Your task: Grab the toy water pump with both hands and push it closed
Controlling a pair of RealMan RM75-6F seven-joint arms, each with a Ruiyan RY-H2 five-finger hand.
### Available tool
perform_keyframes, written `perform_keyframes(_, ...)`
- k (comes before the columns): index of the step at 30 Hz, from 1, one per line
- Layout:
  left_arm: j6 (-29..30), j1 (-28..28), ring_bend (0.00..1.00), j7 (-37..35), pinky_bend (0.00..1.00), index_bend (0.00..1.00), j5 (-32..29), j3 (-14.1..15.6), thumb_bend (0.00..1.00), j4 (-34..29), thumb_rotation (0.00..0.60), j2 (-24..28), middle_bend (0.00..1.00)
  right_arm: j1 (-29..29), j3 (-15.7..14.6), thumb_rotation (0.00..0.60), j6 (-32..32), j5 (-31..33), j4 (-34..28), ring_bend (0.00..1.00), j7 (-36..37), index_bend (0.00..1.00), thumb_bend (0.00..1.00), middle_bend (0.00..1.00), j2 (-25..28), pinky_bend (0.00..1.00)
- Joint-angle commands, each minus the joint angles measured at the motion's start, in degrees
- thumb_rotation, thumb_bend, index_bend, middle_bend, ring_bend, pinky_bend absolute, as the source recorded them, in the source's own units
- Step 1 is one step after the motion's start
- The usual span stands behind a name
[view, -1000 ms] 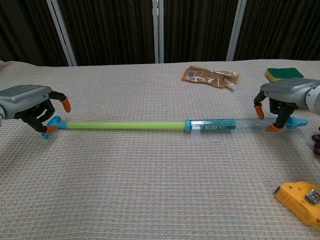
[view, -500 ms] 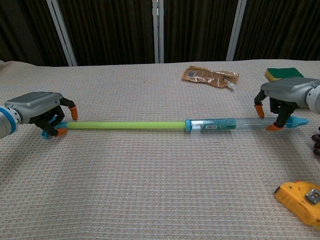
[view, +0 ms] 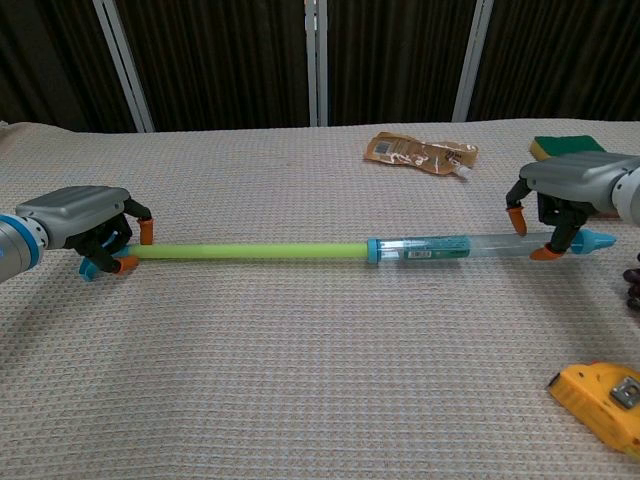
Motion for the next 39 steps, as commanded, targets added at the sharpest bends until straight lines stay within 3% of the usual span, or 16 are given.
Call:
perform_keyframes(1, 0.4, -0.1, 0.78, -0.1, 0.98, 0.64, -0.1, -0.2, 0.48, -0.3, 0.6, 0.1, 0.79, 0.0, -0.1, 0.6, 0.2, -0.1, -0.5, 1.0, 0.1, 0.66, 0.32, 1.0, 0.2, 1.0)
perform_keyframes(7, 1.4, -0.3, 0.78, 0.0, 0.98, 0.72, -0.9, -1.2, 0.48, -2.8, 0.6, 0.9, 0.8, 0.3, 0.2, 0.6, 0.5, 0.2, -3.2, 1.0, 0.0, 0.66, 0.32, 1.0, 1.0, 1.0)
perform_keyframes(18, 2.7, -1.5, 0.78, 5.2, 0.98, 0.75, -4.0, -3.1, 0.5, -11.4, 0.6, 2.7, 0.81, 2.6, 1.4, 0.6, 2.4, 3.5, -11.6, 1.0, -3.5, 0.66, 0.33, 1.0, 2.5, 1.0)
perform_keyframes(39, 3.3, -5.5, 0.78, 10.3, 0.98, 0.75, -7.3, -3.9, 0.52, -15.6, 0.6, -1.8, 0.81, 8.3, 2.4, 0.6, 5.9, 9.2, -14.6, 1.0, -9.9, 0.67, 0.33, 1.0, -1.6, 1.0)
